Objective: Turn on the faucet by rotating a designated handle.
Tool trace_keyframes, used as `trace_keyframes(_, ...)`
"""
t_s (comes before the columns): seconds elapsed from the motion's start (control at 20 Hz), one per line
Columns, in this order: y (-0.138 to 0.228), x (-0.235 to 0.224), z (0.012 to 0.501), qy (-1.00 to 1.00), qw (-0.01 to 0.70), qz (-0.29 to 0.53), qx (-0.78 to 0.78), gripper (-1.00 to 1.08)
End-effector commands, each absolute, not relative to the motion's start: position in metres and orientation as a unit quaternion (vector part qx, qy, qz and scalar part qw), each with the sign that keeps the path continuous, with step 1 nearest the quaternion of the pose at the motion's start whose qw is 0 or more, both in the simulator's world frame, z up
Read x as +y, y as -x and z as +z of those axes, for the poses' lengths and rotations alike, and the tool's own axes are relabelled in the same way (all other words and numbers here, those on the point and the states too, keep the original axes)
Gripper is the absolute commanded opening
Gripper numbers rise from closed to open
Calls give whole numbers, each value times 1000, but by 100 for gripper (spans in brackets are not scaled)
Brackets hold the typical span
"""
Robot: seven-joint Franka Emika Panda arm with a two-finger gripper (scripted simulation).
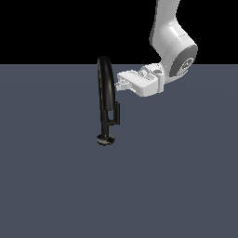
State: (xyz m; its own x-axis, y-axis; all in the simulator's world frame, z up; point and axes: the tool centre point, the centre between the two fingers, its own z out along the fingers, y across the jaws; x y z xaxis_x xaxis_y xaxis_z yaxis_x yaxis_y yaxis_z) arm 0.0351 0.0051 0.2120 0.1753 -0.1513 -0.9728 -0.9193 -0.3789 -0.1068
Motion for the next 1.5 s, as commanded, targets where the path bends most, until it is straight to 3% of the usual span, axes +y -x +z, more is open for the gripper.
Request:
trace_keyframes(0.0,-40,7,194,633,399,516,418,-100)
trace_keyframes(0.6,-48,17,144,545,434,556,454,-100)
trace_keyframes(1.45,-24,13,151,541,435,557,455,-100)
